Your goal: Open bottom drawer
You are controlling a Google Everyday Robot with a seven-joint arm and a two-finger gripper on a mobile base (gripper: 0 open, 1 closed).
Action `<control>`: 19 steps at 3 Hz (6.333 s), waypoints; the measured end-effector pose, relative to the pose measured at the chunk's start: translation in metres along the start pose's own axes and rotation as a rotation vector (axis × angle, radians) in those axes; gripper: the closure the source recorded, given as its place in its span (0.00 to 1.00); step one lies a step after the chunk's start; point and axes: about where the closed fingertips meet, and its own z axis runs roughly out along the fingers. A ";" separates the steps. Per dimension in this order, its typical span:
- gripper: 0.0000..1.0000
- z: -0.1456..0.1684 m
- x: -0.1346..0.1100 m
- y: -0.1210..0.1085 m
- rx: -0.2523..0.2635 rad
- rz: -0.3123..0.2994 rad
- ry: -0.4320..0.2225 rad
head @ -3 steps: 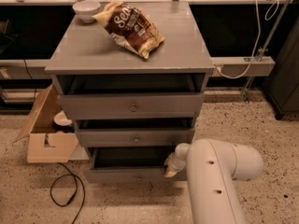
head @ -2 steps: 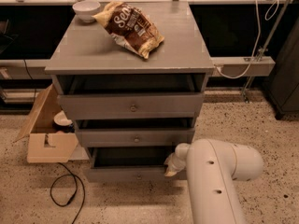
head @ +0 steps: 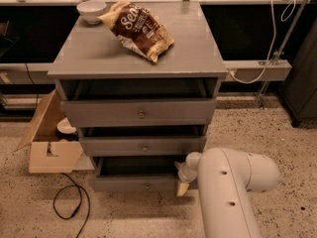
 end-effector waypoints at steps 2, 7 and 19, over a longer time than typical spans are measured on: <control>0.16 0.021 0.000 0.045 -0.193 0.071 0.103; 0.60 0.011 -0.003 0.042 -0.193 0.071 0.103; 0.43 -0.029 -0.021 0.168 -0.222 0.202 0.163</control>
Offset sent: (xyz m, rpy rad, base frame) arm -0.0837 0.0089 -0.0425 -0.2265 0.4217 -0.0762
